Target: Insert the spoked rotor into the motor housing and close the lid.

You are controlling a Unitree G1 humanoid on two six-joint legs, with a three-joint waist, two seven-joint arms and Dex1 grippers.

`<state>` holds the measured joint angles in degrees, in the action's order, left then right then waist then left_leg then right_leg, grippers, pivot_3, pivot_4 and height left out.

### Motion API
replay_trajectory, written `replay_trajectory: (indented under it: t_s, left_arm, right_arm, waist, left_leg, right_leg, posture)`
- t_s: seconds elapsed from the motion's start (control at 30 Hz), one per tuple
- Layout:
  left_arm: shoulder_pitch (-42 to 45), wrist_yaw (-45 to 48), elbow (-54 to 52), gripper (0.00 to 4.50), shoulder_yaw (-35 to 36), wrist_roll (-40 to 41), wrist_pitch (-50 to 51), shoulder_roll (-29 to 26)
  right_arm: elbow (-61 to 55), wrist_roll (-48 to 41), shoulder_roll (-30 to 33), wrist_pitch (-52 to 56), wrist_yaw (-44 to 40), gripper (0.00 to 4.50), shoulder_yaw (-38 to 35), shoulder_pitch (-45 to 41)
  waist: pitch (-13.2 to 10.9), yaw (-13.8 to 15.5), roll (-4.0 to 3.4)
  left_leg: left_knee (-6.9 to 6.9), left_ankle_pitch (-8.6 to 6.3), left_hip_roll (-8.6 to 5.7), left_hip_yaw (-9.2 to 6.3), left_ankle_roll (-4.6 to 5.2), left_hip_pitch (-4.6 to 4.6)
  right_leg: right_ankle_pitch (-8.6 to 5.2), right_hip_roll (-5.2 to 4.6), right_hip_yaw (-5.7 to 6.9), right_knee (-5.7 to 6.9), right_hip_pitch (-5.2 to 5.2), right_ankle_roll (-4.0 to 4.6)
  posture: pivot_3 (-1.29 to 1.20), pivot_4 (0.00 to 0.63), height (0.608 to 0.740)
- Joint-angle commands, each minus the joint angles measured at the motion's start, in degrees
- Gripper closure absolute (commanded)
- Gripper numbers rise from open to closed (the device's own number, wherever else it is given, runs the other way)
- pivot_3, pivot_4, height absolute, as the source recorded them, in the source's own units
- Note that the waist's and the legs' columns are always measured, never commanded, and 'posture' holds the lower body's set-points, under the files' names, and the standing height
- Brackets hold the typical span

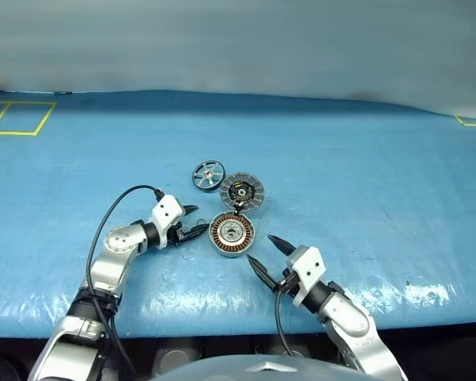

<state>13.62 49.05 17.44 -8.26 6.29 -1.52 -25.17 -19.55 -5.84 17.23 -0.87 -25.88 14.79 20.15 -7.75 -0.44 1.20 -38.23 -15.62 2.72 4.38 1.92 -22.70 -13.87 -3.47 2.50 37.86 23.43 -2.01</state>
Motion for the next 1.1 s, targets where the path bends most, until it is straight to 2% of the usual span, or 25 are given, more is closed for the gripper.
replay_trajectory:
  t_s: [0.03,0.13,0.33,0.5,0.7,1.1]
  left_arm:
    - [-2.14,-0.01,0.96,2.90,-0.17,-1.49,0.13,-1.55]
    - [-5.03,-0.20,-1.07,3.86,0.97,-1.00,0.87,-3.46]
    - [-10.23,-2.58,-10.36,3.86,6.41,2.58,3.20,-5.86]
    - [-10.48,-3.49,-21.83,3.86,9.05,7.49,10.77,-5.73]
    - [-7.12,-1.53,-28.82,3.86,4.54,8.09,18.63,-6.58]
    - [2.98,1.05,-28.27,3.86,-6.84,6.69,25.50,-2.58]
  right_arm:
    - [-0.87,-0.27,-0.22,-1.01,0.24,1.03,-0.75,-0.13]
    - [-1.14,-0.34,-0.19,-1.22,0.27,1.03,-0.66,0.32]
    - [-0.63,-1.16,0.20,-3.53,-1.10,1.03,-0.49,2.19]
    - [2.17,-0.40,0.34,-6.27,-1.35,1.03,-0.66,2.04]
    - [5.66,2.87,-0.39,-9.20,0.68,1.03,-0.78,-0.15]
    - [8.53,6.50,0.14,-11.21,2.33,1.03,-0.37,-1.82]
  waist:
    - [0.01,-0.06,-0.01]
    - [0.08,-0.27,0.01]
    - [0.10,-0.16,-0.04]
    - [0.05,0.27,0.03]
    - [0.04,0.50,0.02]
    - [0.04,0.59,0.02]
  left_leg:
    - [0.00,0.00,0.00,0.00,0.00,0.01]
    - [0.02,0.00,0.03,0.03,0.00,0.09]
    - [0.03,0.02,0.19,0.07,-0.04,0.13]
    - [-0.06,0.06,0.19,0.04,-0.05,0.06]
    - [-0.07,0.07,0.12,0.08,-0.03,0.07]
    - [-0.07,0.06,-0.05,0.07,-0.02,0.03]
  right_leg:
    - [0.00,0.00,0.00,0.01,0.00,0.00]
    - [-0.01,0.00,-0.05,0.04,-0.02,0.02]
    - [-0.07,0.02,-0.05,0.12,0.01,0.12]
    - [-0.16,-0.02,-0.04,0.12,0.03,0.37]
    - [-0.15,0.01,-0.07,0.11,0.01,0.36]
    - [0.01,0.04,-0.13,0.12,0.02,0.09]
  posture:
    - [0.00,0.150,0.740]
    - [0.00,0.150,0.740]
    - [0.00,0.150,0.740]
    - [0.00,0.150,0.740]
    - [0.00,0.150,0.740]
    - [0.00,0.150,0.740]
